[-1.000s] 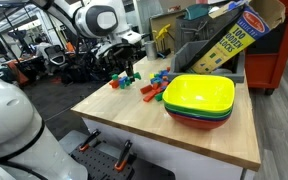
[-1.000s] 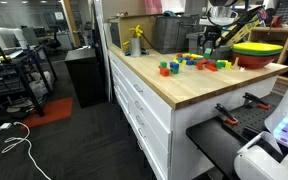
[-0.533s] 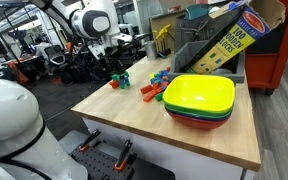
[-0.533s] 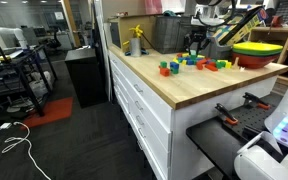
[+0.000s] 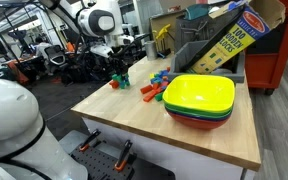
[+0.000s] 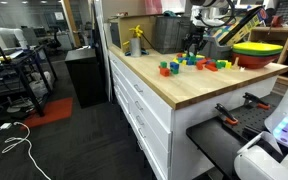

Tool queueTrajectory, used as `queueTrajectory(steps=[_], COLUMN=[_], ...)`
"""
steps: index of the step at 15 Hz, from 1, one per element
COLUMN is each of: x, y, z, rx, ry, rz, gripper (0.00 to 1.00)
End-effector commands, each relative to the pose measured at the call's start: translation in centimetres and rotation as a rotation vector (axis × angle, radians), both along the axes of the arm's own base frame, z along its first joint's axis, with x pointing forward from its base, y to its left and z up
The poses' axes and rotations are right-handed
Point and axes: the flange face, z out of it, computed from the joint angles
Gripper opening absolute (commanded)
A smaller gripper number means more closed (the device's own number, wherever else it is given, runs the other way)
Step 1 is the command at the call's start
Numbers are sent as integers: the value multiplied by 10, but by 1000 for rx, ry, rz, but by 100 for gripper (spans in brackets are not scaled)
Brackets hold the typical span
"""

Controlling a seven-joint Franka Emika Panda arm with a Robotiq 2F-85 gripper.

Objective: Put the green block on the stack of blocks on the left

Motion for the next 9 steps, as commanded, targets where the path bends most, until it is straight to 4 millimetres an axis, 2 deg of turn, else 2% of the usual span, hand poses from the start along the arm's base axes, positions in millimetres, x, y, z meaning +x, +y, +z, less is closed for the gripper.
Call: queueTrajectory(steps=[1, 9], x=[7, 1], y=[-5, 1], z=[-15, -67], rx=[-10, -84], ry=[53, 147], rz=[68, 111], gripper=[12, 12])
